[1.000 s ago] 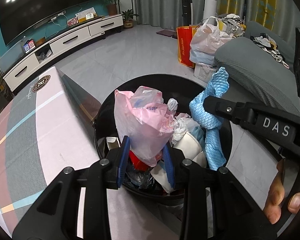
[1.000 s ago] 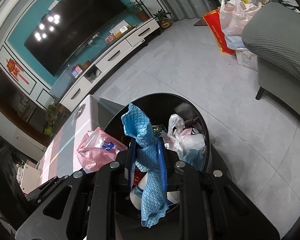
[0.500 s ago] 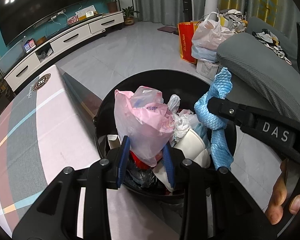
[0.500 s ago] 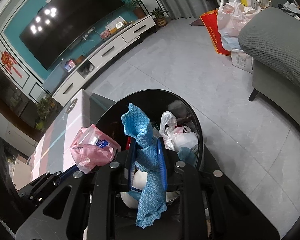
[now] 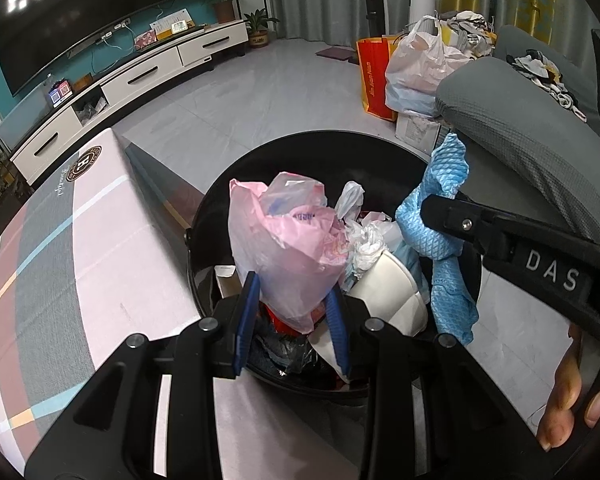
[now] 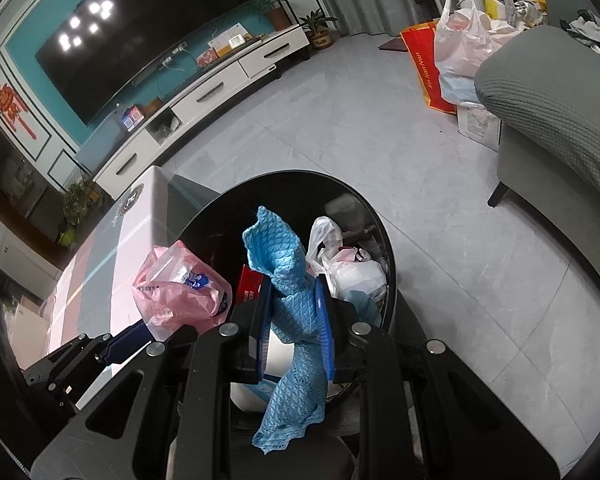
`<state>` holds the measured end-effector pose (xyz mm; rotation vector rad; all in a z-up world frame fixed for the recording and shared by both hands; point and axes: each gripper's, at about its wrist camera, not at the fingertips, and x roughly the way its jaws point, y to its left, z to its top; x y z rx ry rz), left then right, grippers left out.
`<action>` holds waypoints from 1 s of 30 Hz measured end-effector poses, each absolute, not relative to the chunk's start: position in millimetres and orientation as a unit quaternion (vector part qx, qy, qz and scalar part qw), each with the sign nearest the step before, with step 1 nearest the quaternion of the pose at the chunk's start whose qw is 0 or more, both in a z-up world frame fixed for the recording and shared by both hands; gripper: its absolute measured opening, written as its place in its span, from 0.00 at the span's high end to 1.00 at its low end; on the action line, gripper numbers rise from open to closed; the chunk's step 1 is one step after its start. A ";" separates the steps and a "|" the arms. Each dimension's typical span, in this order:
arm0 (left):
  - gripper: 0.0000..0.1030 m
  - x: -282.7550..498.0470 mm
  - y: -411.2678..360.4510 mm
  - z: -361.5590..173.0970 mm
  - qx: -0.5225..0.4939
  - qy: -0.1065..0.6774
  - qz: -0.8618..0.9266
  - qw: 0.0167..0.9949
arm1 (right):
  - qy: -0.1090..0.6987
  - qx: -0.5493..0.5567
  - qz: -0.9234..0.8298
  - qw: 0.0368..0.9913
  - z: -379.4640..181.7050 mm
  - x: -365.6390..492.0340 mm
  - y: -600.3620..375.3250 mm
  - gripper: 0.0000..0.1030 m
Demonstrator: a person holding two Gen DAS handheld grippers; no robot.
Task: Collect trash
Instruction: 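Lower the rag and pink bag into the bin and push them down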
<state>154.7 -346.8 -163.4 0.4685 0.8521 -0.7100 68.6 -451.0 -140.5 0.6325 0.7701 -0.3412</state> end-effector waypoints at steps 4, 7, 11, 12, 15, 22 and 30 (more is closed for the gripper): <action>0.67 154.2 -348.1 -164.7 0.223 0.402 -0.332 0.824 | 0.376 0.294 -0.164 0.863 -142.9 70.8 -450.1 0.79; 0.67 154.4 -347.7 -165.9 0.224 0.403 -0.331 0.823 | 0.379 0.293 -0.164 0.862 -144.0 71.5 -450.9 0.78; 0.67 154.5 -347.6 -167.6 0.225 0.405 -0.329 0.823 | 0.383 0.290 -0.166 0.861 -145.7 72.6 -450.5 0.78; 0.67 154.6 -347.3 -167.8 0.225 0.405 -0.329 0.823 | 0.384 0.288 -0.166 0.861 -145.4 73.2 -449.6 0.78; 0.67 154.4 -348.2 -168.6 0.227 0.406 -0.328 0.822 | 0.387 0.284 -0.166 0.861 -146.2 73.9 -448.0 0.78; 0.67 155.3 -349.6 -170.6 0.233 0.408 -0.326 0.820 | 0.393 0.279 -0.168 0.860 -147.1 75.3 -445.6 0.78; 0.66 154.5 -351.7 -172.5 0.236 0.410 -0.325 0.819 | 0.401 0.274 -0.169 0.858 -149.7 76.4 -443.9 0.78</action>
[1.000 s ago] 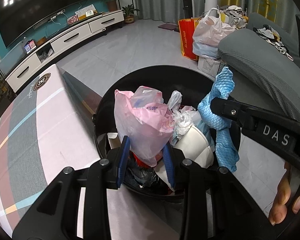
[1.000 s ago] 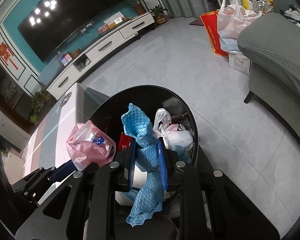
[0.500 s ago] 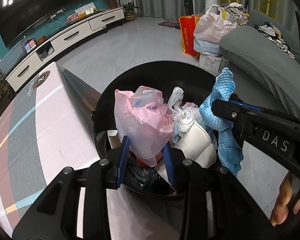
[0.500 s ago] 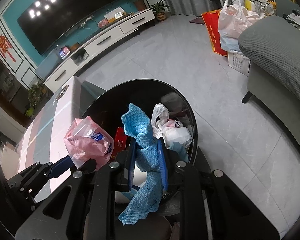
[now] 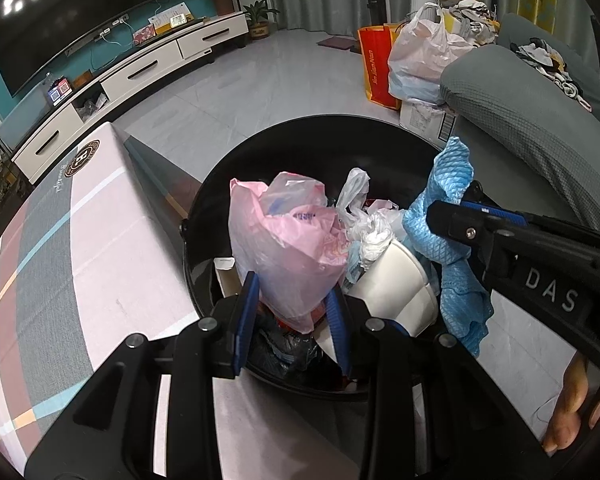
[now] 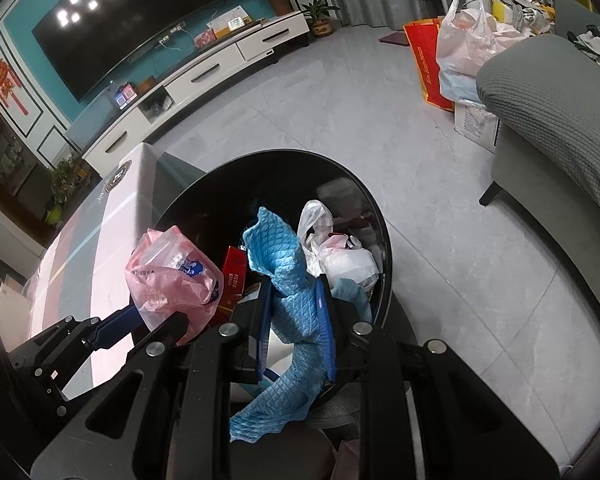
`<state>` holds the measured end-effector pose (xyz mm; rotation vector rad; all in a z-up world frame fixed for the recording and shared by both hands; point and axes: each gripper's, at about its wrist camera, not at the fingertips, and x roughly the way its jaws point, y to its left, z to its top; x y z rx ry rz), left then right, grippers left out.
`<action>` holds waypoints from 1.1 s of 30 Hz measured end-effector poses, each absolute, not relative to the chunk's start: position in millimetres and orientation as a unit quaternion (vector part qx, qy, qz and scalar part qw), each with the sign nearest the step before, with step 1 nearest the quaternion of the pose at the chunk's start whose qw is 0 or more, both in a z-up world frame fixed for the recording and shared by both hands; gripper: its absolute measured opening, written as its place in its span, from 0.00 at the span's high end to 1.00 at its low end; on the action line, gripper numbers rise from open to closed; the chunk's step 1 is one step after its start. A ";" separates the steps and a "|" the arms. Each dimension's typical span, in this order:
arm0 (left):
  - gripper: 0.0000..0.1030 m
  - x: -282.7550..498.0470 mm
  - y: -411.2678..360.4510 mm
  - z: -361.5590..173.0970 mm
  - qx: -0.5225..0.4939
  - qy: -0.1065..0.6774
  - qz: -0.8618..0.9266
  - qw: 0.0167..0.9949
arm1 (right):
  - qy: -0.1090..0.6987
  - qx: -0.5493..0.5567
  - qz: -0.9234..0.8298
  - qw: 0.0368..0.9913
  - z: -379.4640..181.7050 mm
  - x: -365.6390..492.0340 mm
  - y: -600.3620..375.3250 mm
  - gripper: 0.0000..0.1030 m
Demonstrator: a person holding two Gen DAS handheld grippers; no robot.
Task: Collect trash
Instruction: 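Lower the rag and pink bag into the bin and push them down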
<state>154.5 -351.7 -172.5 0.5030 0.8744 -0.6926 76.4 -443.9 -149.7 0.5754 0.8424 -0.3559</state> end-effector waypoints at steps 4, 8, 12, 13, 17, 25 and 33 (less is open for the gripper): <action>0.66 154.3 -351.9 -173.5 0.238 0.411 -0.324 0.818 | 0.402 0.274 -0.169 0.857 -149.8 76.6 -443.8 0.78; 0.66 154.6 -352.2 -174.3 0.241 0.411 -0.322 0.818 | 0.405 0.271 -0.169 0.857 -150.5 77.1 -443.5 0.78; 0.66 154.2 -352.7 -174.9 0.245 0.412 -0.322 0.816 | 0.407 0.270 -0.169 0.856 -151.8 77.2 -441.6 0.78; 0.66 154.3 -352.8 -175.0 0.245 0.412 -0.322 0.816 | 0.408 0.270 -0.169 0.856 -152.1 77.5 -441.2 0.78; 0.66 154.6 -352.1 -175.4 0.246 0.414 -0.321 0.816 | 0.412 0.267 -0.169 0.855 -153.6 78.2 -440.7 0.78; 0.66 154.9 -351.5 -177.6 0.248 0.416 -0.318 0.815 | 0.414 0.263 -0.169 0.855 -154.6 79.4 -440.1 0.78; 0.66 155.5 -351.7 -178.7 0.250 0.418 -0.317 0.814 | 0.418 0.256 -0.171 0.855 -156.5 79.9 -439.1 0.78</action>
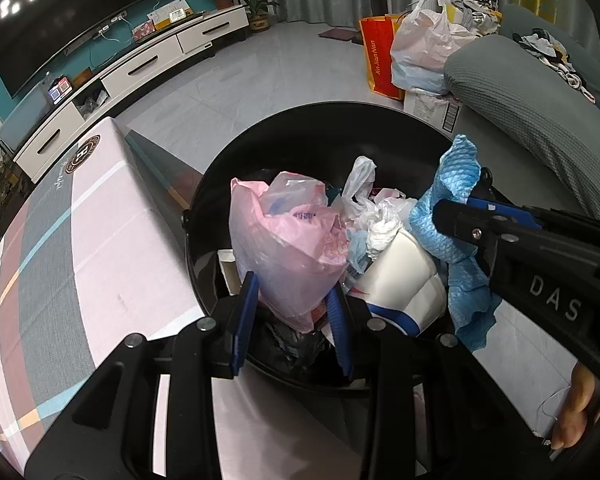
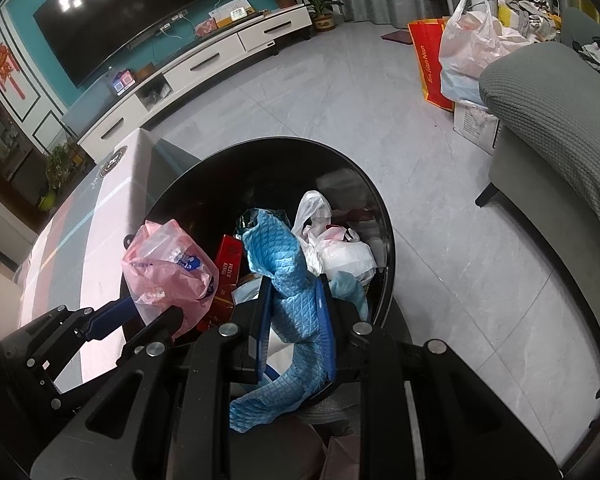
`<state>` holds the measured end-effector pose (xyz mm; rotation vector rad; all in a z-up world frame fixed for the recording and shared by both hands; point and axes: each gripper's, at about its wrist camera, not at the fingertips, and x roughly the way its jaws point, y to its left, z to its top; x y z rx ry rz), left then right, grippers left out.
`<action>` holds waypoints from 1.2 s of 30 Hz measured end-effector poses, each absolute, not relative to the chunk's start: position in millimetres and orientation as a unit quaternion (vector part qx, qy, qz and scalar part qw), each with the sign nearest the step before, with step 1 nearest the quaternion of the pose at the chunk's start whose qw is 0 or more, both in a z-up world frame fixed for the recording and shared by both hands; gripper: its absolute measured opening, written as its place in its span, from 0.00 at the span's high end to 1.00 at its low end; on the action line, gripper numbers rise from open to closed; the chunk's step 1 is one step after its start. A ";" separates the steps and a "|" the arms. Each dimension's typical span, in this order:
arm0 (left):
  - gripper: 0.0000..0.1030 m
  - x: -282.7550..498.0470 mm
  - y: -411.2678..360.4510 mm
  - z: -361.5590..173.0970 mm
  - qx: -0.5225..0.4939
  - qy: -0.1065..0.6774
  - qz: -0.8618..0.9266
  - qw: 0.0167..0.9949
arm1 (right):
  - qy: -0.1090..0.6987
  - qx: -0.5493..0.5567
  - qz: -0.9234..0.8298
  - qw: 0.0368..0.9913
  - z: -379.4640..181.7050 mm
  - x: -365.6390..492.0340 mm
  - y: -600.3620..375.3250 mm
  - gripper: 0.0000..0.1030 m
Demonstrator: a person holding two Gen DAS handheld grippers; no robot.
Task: Collect trash
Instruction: 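Lower the rag and pink bag into the bin and push them down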
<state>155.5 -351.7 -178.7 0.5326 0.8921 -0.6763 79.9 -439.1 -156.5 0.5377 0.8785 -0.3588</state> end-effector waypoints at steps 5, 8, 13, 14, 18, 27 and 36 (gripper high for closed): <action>0.66 155.9 -351.0 -179.2 0.250 0.418 -0.317 0.814 | 0.420 0.253 -0.170 0.855 -158.1 80.3 -438.3 0.78; 0.65 156.1 -351.0 -179.3 0.249 0.419 -0.317 0.814 | 0.420 0.251 -0.171 0.855 -158.6 79.8 -438.1 0.78; 0.65 157.0 -350.0 -180.8 0.251 0.420 -0.315 0.814 | 0.420 0.251 -0.171 0.855 -158.7 80.1 -436.9 0.78; 0.65 157.1 -350.0 -180.9 0.251 0.420 -0.315 0.813 | 0.420 0.251 -0.171 0.855 -158.7 79.9 -437.0 0.78; 0.65 156.6 -350.2 -180.8 0.253 0.420 -0.315 0.813 | 0.421 0.249 -0.172 0.855 -158.5 80.5 -436.8 0.78; 0.65 157.1 -351.1 -180.7 0.252 0.421 -0.313 0.813 | 0.423 0.247 -0.173 0.855 -159.5 80.3 -436.4 0.78; 0.65 159.3 -350.1 -183.0 0.252 0.423 -0.312 0.812 | 0.424 0.246 -0.173 0.854 -159.2 81.1 -436.0 0.78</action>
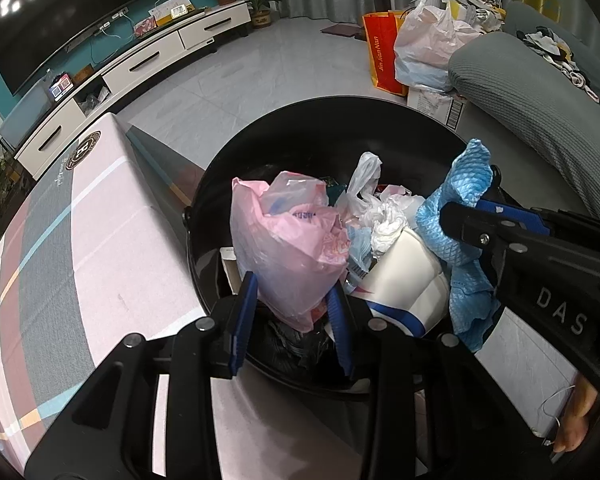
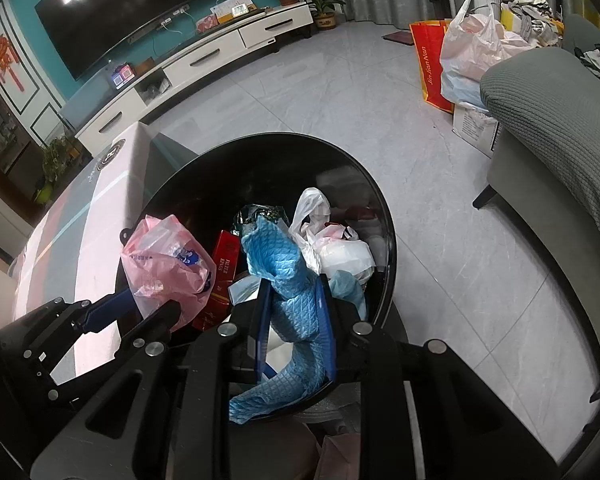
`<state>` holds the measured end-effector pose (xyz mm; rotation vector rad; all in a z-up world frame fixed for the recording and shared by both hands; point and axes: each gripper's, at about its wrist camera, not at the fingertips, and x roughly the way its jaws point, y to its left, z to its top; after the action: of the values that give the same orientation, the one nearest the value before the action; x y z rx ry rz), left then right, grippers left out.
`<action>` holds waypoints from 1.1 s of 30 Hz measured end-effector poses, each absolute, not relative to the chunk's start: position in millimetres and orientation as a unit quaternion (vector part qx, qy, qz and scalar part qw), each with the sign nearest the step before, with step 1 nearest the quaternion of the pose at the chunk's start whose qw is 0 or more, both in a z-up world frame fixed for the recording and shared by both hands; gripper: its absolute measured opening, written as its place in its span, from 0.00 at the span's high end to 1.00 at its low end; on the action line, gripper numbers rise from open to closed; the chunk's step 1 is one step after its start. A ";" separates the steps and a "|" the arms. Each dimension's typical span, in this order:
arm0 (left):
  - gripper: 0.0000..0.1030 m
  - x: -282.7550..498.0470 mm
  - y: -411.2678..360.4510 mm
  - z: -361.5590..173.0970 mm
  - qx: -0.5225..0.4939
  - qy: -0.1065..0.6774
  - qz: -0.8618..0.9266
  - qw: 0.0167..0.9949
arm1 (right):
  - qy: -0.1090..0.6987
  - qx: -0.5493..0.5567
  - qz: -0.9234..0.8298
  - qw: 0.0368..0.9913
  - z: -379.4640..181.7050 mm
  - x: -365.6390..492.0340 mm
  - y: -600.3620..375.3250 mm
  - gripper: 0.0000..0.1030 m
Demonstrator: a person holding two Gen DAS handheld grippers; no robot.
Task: Collect trash
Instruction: 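Lower the rag and pink bag into the bin and push them down, then open both tools to release the rag and pink bag in the bin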
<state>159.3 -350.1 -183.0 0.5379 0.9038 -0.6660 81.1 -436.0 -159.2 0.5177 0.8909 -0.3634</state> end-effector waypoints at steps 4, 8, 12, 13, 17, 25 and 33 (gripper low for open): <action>0.64 159.4 -350.2 -183.0 0.251 0.423 -0.311 0.813 | 0.424 0.246 -0.173 0.854 -159.7 80.8 -436.6 0.78; 0.63 160.6 -349.9 -184.2 0.249 0.425 -0.310 0.814 | 0.426 0.246 -0.173 0.853 -161.4 80.5 -437.4 0.78; 0.62 161.8 -350.0 -184.6 0.246 0.427 -0.308 0.814 | 0.426 0.245 -0.174 0.853 -161.4 80.4 -437.4 0.78; 0.62 162.0 -349.5 -185.0 0.245 0.427 -0.308 0.814 | 0.426 0.246 -0.174 0.853 -161.8 79.9 -437.9 0.78; 0.62 161.8 -350.1 -184.7 0.244 0.428 -0.308 0.814 | 0.427 0.246 -0.174 0.853 -161.8 79.8 -437.5 0.78; 0.62 162.9 -349.8 -185.4 0.242 0.429 -0.307 0.814 | 0.429 0.245 -0.174 0.852 -162.9 79.5 -437.6 0.77; 0.62 162.3 -350.1 -184.8 0.239 0.430 -0.308 0.814 | 0.431 0.243 -0.177 0.851 -163.7 80.0 -436.7 0.76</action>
<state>162.3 -350.1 -184.8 0.5109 0.9164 -0.6569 80.0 -436.7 -163.7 0.5124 0.9082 -0.3720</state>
